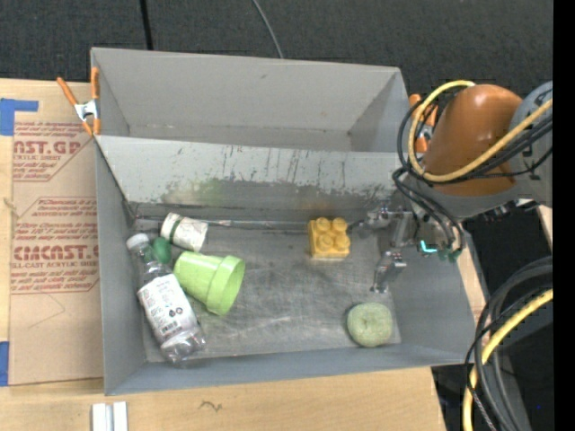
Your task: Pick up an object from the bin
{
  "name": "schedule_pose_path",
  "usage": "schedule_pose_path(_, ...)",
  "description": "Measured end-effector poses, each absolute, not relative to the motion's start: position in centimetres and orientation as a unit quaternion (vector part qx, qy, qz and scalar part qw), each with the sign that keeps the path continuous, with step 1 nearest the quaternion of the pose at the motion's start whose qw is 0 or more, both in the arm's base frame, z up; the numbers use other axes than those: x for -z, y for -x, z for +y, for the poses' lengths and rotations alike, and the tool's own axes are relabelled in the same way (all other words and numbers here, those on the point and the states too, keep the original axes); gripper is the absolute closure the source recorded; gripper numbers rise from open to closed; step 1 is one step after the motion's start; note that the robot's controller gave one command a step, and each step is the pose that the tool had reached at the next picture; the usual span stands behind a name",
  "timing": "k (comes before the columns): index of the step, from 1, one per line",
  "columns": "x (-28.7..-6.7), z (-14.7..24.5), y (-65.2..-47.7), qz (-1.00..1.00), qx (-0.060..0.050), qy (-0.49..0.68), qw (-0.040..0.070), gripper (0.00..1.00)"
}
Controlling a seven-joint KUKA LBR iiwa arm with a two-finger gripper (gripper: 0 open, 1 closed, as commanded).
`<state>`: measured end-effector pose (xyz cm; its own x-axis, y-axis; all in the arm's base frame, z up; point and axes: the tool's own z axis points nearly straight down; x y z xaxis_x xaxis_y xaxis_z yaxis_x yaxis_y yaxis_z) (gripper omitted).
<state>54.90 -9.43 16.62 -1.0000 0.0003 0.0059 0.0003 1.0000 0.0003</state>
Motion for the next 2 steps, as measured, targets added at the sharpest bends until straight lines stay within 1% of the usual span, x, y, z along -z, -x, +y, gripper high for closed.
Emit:
schedule_pose_path(1,-17.0,-9.4,-55.1,-1.0,0.0,0.0,-0.001,0.0)
schedule_pose_path(2,-13.7,-10.6,-53.2,-0.997,-0.001,-0.075,-0.005,0.0)
